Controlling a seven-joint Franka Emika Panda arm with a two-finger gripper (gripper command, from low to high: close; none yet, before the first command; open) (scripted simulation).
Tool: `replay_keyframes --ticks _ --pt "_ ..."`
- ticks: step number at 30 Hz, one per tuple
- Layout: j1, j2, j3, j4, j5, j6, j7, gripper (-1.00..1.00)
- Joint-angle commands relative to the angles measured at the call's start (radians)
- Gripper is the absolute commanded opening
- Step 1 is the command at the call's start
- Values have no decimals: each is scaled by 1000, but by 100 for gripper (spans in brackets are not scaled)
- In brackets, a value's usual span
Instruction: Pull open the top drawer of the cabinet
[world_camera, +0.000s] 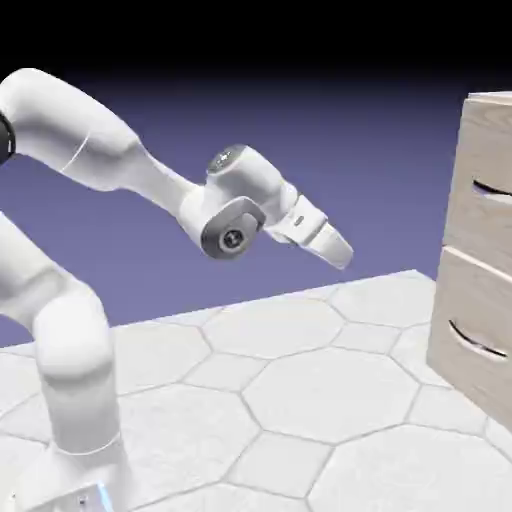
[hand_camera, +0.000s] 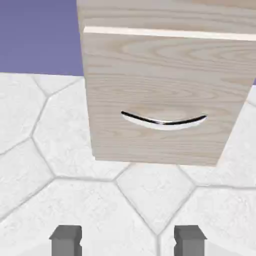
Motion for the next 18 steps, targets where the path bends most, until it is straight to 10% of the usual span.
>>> replay_keyframes --ticks 1,18 --pt "-21 30 28 15 -44 -7 -2 0" --pt "-386 542 495 275 -783 -128 -29 0"
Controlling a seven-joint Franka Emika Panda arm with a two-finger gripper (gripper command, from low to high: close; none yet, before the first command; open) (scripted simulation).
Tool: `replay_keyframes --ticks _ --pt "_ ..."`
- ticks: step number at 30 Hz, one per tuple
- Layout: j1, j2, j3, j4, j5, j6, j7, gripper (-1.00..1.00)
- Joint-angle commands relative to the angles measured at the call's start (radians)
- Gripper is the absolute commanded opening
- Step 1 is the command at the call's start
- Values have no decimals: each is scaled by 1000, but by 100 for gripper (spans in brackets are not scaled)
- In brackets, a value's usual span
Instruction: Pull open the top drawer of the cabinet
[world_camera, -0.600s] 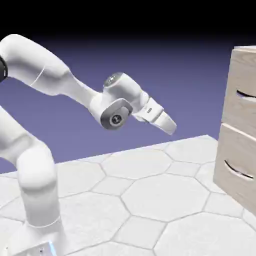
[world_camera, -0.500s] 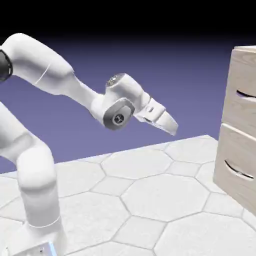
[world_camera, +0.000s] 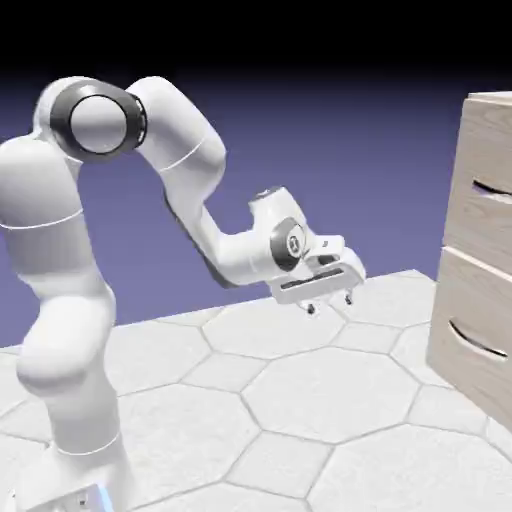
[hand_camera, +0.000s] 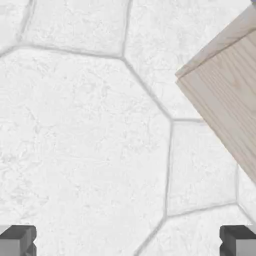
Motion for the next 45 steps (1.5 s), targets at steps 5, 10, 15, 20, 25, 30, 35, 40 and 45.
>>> replay_keyframes --ticks 5,10,15,20,25,30,35,40,45 --pt "-109 150 138 77 -218 -36 -8 0" --pt "-216 301 275 153 -435 -71 -16 0" --pt "-323 451 413 230 -652 -107 -25 0" --pt "-430 602 550 306 -870 -142 -33 0" --pt "-537 752 688 383 -1087 -178 -41 0" --pt "-644 903 826 459 -1305 -214 -49 0" --pt "-751 1053 963 536 -1522 -249 -57 0" --pt "-858 1204 1101 612 -1740 -285 -65 0" --pt "-935 1311 1199 667 -1895 -310 -71 0"
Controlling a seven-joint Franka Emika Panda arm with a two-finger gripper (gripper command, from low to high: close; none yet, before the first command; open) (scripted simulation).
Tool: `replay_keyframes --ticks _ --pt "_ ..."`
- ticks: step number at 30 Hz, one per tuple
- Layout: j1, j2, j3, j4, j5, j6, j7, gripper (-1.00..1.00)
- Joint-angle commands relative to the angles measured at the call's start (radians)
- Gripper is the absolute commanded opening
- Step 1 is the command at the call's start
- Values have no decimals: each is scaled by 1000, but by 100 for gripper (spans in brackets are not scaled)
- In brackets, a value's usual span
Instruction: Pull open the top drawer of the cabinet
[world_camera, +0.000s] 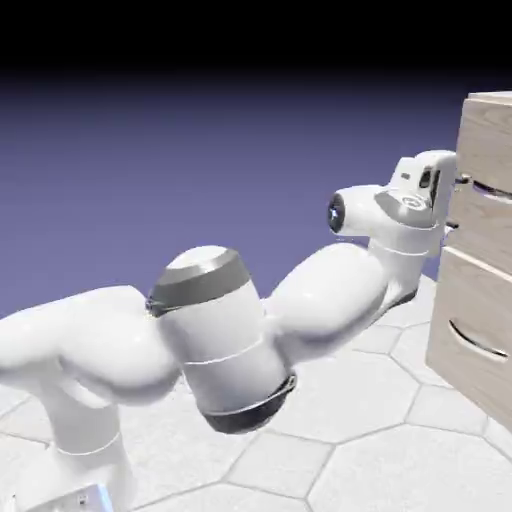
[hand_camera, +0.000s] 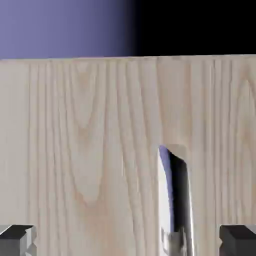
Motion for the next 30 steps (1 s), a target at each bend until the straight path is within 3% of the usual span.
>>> replay_keyframes --ticks 1,6,7,30 --pt "26 2 -8 36 2 10 -8 0" --pt "158 11 -46 216 10 61 -49 0" --pt "158 11 -46 216 10 61 -49 -100" --pt "-503 42 190 -581 67 -94 48 -100"
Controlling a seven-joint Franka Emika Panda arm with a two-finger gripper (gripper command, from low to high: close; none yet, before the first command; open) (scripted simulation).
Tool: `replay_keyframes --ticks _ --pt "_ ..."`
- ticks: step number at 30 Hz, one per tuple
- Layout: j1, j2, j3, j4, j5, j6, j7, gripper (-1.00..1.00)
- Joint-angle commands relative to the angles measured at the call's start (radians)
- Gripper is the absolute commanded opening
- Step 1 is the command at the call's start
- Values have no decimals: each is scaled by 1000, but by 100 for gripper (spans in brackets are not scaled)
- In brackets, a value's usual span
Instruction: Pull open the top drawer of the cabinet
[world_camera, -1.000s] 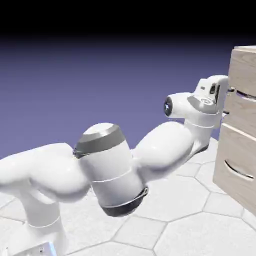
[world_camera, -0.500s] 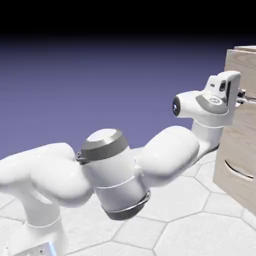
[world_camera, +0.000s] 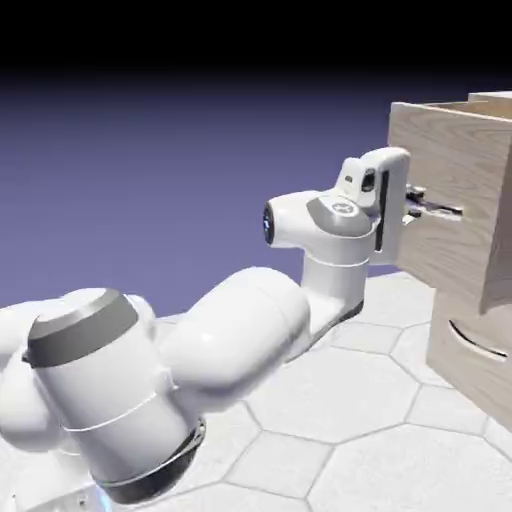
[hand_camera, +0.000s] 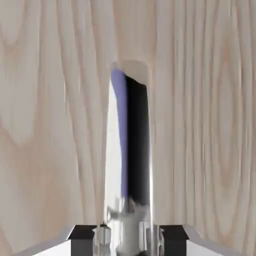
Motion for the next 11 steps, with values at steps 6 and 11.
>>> replay_keyframes --ticks 6,11 --pt "-217 50 87 -193 69 22 -14 -100" --pt "-309 75 121 -260 109 46 -29 100"
